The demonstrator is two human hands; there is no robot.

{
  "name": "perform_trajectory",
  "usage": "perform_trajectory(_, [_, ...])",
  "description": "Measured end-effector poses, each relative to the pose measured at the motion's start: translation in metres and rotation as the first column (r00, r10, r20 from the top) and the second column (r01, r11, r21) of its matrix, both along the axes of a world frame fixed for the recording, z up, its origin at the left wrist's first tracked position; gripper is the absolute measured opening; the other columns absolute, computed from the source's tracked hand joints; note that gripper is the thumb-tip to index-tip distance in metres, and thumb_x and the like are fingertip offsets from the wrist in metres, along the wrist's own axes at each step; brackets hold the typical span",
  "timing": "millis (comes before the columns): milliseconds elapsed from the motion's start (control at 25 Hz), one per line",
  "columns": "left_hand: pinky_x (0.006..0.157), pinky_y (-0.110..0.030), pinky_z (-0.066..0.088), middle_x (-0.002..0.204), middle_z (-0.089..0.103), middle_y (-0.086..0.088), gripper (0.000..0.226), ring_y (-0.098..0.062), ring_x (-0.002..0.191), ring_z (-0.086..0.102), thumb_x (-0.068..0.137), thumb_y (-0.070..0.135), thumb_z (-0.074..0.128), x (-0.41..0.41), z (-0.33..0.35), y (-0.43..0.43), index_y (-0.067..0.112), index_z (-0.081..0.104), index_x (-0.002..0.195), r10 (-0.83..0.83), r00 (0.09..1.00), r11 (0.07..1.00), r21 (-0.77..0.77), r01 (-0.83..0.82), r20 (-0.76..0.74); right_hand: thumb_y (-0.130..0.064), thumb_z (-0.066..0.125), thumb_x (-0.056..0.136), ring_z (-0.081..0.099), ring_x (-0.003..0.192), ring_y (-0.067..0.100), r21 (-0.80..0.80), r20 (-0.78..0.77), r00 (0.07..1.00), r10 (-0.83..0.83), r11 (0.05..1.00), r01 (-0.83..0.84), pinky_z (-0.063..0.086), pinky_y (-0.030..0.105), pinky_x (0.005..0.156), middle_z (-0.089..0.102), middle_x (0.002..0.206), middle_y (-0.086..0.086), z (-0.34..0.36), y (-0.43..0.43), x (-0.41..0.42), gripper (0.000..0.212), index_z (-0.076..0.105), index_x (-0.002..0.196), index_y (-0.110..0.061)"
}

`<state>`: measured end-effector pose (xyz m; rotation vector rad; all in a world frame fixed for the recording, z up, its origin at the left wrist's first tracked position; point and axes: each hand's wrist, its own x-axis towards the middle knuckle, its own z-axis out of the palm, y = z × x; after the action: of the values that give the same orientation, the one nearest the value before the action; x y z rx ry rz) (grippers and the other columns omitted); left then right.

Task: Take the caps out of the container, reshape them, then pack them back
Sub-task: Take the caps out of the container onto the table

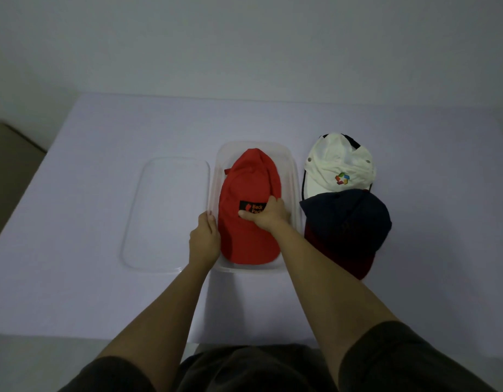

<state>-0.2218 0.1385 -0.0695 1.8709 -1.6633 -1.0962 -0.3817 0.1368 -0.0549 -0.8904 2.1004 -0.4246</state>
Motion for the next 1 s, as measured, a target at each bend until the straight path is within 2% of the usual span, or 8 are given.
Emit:
perform_trajectory(160, [0.086,-0.040,0.047,0.112,0.063,-0.021,0.044,-0.037,0.100,0.060,0.101,0.034,0.023,0.002,0.001,0.000,0.008,0.046,0.128,0.006,1.000,1.000,-0.003,-0.006,-0.007,-0.061,0.071,0.067,0.028,0.131,0.035,-0.174,-0.100,0.992,0.079,0.980,-0.096,0.033,0.044,0.104,0.028,0.142,0.011,0.007,0.010,0.003,0.080,0.043,0.128,-0.018])
perform_trajectory(280, [0.089,-0.046,0.047,0.113,0.064,-0.020,0.045,-0.039,0.100,0.060,0.101,0.037,0.022,0.003,0.000,-0.001,0.009,0.047,0.125,0.001,1.000,1.000,-0.002,-0.001,0.005,-0.059,0.071,0.068,0.023,0.137,0.034,-0.307,-0.052,0.996,0.076,0.948,-0.088,0.033,0.051,0.107,0.017,0.152,0.011,0.010,0.018,0.009,0.064,0.052,0.119,-0.025])
perform_trajectory(360, [0.089,-0.047,0.047,0.114,0.064,-0.019,0.046,-0.039,0.100,0.060,0.101,0.038,0.022,0.001,0.000,0.000,0.008,0.047,0.126,-0.010,1.000,1.000,-0.001,0.010,0.002,-0.051,0.079,0.063,0.038,0.128,0.027,-0.419,0.026,1.000,0.013,0.908,-0.001,0.040,0.049,0.102,0.035,0.142,0.011,0.011,0.026,0.011,0.061,0.052,0.110,-0.022])
perform_trajectory(520, [0.087,-0.044,0.047,0.111,0.064,-0.019,0.045,-0.037,0.098,0.060,0.101,0.037,0.022,0.001,0.000,-0.001,0.008,0.048,0.124,0.007,1.000,1.000,0.000,-0.007,-0.023,-0.047,0.086,0.054,0.053,0.117,0.017,-0.454,0.168,0.985,-0.030,0.885,0.105,0.046,0.040,0.101,0.054,0.132,0.004,0.018,0.032,0.001,0.101,0.038,0.138,-0.019])
perform_trajectory(600, [0.084,-0.041,0.045,0.109,0.064,-0.017,0.044,-0.037,0.096,0.060,0.101,0.037,0.022,0.001,0.000,0.000,0.007,0.049,0.121,0.016,0.999,1.000,0.003,-0.015,-0.032,-0.050,0.084,0.057,0.062,0.101,0.016,-0.436,0.132,0.991,0.025,0.899,0.035,0.053,0.042,0.090,0.068,0.110,0.001,0.025,0.030,-0.005,0.071,0.061,0.116,-0.017])
perform_trajectory(720, [0.082,-0.038,0.042,0.111,0.062,-0.016,0.042,-0.034,0.096,0.058,0.101,0.034,0.024,0.001,0.003,0.002,0.006,0.048,0.122,0.007,0.999,1.000,0.016,-0.007,-0.032,-0.058,0.078,0.058,0.060,0.099,0.020,-0.457,0.087,0.995,0.053,0.889,-0.007,0.052,0.042,0.085,0.067,0.097,-0.003,0.036,0.032,-0.006,0.053,0.067,0.096,-0.023])
perform_trajectory(880, [0.110,-0.043,0.030,0.143,0.043,-0.016,0.048,-0.031,0.133,0.039,0.099,0.030,0.032,-0.004,0.017,0.003,0.005,0.035,0.140,0.120,0.992,0.979,-0.170,-0.111,0.046,-0.033,0.077,0.075,0.065,0.092,0.007,-0.557,0.336,0.938,0.080,0.820,0.129,0.053,0.031,0.086,0.068,0.098,-0.007,0.053,0.040,-0.010,0.031,0.064,0.102,-0.024])
perform_trajectory(1000, [0.114,-0.030,0.020,0.150,0.035,-0.009,0.046,-0.021,0.141,0.028,0.100,0.025,0.029,-0.021,0.042,0.009,0.007,0.033,0.142,0.162,0.980,0.928,-0.318,-0.192,-0.119,-0.023,0.078,0.075,0.068,0.094,0.013,-0.634,0.441,0.897,0.002,0.708,0.310,0.055,0.035,0.087,0.070,0.100,-0.001,0.073,0.045,-0.023,0.032,0.064,0.104,-0.018])
